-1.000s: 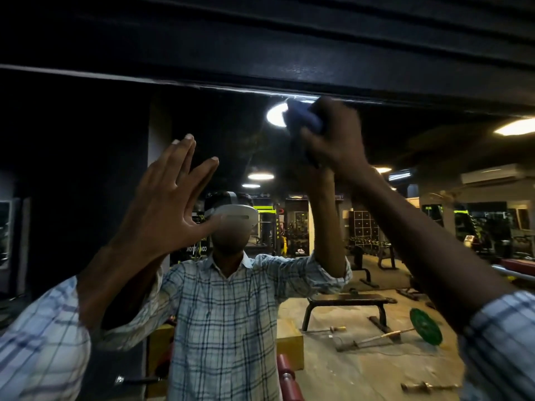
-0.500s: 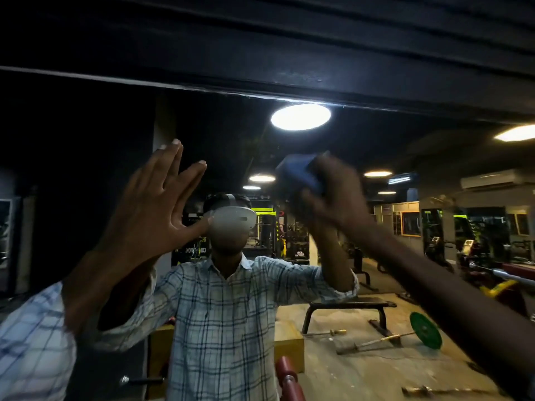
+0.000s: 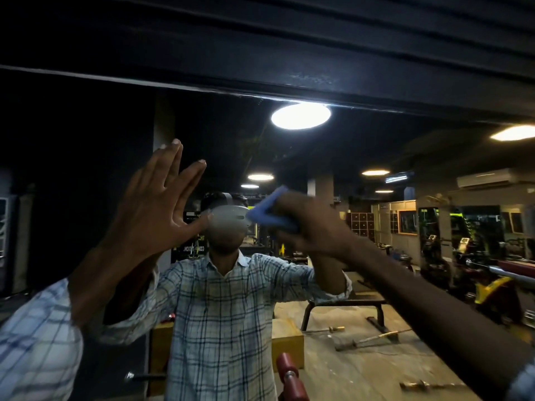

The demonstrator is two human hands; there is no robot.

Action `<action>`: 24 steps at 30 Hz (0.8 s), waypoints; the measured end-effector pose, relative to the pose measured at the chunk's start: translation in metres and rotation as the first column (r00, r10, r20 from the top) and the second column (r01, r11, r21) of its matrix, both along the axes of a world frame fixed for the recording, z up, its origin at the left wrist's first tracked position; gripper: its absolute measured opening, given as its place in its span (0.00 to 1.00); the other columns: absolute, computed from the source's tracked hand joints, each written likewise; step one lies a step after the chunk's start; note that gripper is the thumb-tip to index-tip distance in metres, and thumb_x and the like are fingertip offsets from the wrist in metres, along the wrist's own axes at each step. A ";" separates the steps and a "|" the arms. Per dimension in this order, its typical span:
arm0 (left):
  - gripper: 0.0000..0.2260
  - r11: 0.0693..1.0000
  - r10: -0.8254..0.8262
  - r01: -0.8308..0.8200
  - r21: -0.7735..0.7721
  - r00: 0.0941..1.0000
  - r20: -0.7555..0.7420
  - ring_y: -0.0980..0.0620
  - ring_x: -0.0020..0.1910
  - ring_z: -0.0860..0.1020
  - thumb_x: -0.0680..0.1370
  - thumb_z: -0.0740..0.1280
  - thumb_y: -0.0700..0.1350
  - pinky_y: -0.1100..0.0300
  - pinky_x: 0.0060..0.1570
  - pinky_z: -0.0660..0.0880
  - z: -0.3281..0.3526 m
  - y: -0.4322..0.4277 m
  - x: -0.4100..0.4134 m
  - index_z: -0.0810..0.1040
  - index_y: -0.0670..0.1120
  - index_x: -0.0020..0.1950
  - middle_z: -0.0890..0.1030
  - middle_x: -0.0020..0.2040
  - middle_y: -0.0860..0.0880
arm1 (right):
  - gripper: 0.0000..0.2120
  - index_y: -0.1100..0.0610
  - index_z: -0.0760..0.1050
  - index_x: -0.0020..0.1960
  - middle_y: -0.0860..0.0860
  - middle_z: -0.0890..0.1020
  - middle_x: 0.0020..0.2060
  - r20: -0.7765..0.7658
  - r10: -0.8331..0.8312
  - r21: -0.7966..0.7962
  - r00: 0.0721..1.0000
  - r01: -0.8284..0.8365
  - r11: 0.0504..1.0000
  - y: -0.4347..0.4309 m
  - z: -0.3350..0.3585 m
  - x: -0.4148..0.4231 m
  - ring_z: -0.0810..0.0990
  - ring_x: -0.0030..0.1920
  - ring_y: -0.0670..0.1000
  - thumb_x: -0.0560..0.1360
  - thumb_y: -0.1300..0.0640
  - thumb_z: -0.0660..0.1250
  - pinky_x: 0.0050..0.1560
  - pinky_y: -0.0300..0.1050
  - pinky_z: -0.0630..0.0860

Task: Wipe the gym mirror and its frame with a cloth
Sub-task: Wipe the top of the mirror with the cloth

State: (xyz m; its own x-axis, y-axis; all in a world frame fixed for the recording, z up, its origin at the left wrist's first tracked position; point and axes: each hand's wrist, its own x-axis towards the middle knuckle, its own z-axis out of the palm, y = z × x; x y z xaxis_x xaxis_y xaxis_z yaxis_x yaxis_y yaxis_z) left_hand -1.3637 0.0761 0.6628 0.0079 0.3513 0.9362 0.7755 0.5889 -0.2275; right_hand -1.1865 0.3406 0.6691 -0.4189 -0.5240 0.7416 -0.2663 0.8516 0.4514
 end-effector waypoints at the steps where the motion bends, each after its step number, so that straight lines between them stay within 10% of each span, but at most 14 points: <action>1: 0.46 1.000 0.000 0.000 0.003 1.000 0.003 0.42 0.84 0.49 0.70 0.58 0.75 0.35 0.75 0.58 -0.001 -0.002 -0.002 0.55 0.56 0.84 0.45 0.86 0.46 | 0.09 0.51 0.75 0.52 0.43 0.75 0.45 -0.124 -0.007 -0.073 0.992 -0.002 0.997 0.005 0.018 0.001 0.72 0.41 0.39 0.74 0.54 0.72 0.43 0.36 0.72; 5: 0.46 1.000 0.005 -0.006 0.007 1.000 0.008 0.42 0.84 0.48 0.71 0.58 0.75 0.36 0.76 0.57 -0.002 -0.011 -0.007 0.56 0.55 0.84 0.44 0.86 0.46 | 0.06 0.51 0.73 0.49 0.42 0.74 0.41 -0.491 -0.102 -0.484 0.865 -0.174 0.858 0.017 0.060 0.000 0.74 0.40 0.39 0.74 0.53 0.68 0.44 0.41 0.76; 8: 0.46 1.000 -0.013 0.013 0.012 1.000 0.002 0.43 0.84 0.49 0.71 0.59 0.75 0.36 0.75 0.57 -0.003 -0.015 -0.009 0.57 0.55 0.84 0.45 0.86 0.46 | 0.06 0.52 0.75 0.48 0.42 0.74 0.40 -0.310 -0.001 -0.338 0.951 -0.109 0.935 -0.020 0.038 -0.018 0.72 0.38 0.40 0.73 0.55 0.71 0.42 0.30 0.67; 11: 0.45 0.999 -0.033 0.033 0.017 0.999 -0.012 0.44 0.84 0.48 0.71 0.59 0.74 0.37 0.76 0.58 -0.003 -0.018 -0.010 0.57 0.55 0.84 0.46 0.86 0.46 | 0.09 0.56 0.78 0.49 0.48 0.78 0.40 -0.119 -0.015 -0.100 0.993 0.003 0.995 -0.028 0.046 -0.017 0.75 0.39 0.46 0.72 0.53 0.72 0.41 0.40 0.71; 15: 0.45 0.999 -0.033 0.034 0.015 0.999 -0.002 0.44 0.84 0.48 0.71 0.59 0.74 0.37 0.76 0.58 -0.004 -0.023 -0.013 0.56 0.55 0.84 0.45 0.86 0.46 | 0.10 0.58 0.79 0.50 0.51 0.80 0.41 -0.464 -0.068 -0.440 0.883 -0.163 0.883 -0.002 0.097 -0.008 0.80 0.41 0.50 0.73 0.52 0.69 0.43 0.55 0.79; 18: 0.45 0.999 -0.034 0.034 0.018 0.999 -0.003 0.44 0.84 0.47 0.71 0.60 0.73 0.38 0.76 0.58 -0.005 -0.027 -0.015 0.57 0.55 0.84 0.45 0.86 0.47 | 0.05 0.54 0.78 0.49 0.42 0.78 0.38 -0.563 -0.134 -0.597 0.815 -0.289 0.748 -0.016 0.094 -0.021 0.79 0.40 0.38 0.74 0.55 0.69 0.44 0.39 0.80; 24: 0.45 1.000 -0.019 0.019 0.009 1.000 -0.001 0.43 0.84 0.48 0.71 0.61 0.73 0.40 0.76 0.57 -0.008 -0.035 -0.017 0.58 0.54 0.84 0.45 0.86 0.47 | 0.10 0.56 0.77 0.49 0.50 0.79 0.41 -0.213 -0.032 -0.103 0.976 0.010 0.995 -0.057 0.075 -0.047 0.77 0.41 0.50 0.72 0.52 0.69 0.41 0.48 0.75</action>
State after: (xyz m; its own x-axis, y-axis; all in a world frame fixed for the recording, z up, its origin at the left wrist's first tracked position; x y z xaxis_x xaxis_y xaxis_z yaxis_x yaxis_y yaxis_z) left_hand -1.3810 0.0407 0.6552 0.0155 0.3426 0.9393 0.7867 0.5757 -0.2230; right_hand -1.2330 0.2840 0.7446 -0.2544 -0.4349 0.8638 -0.1541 0.9000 0.4077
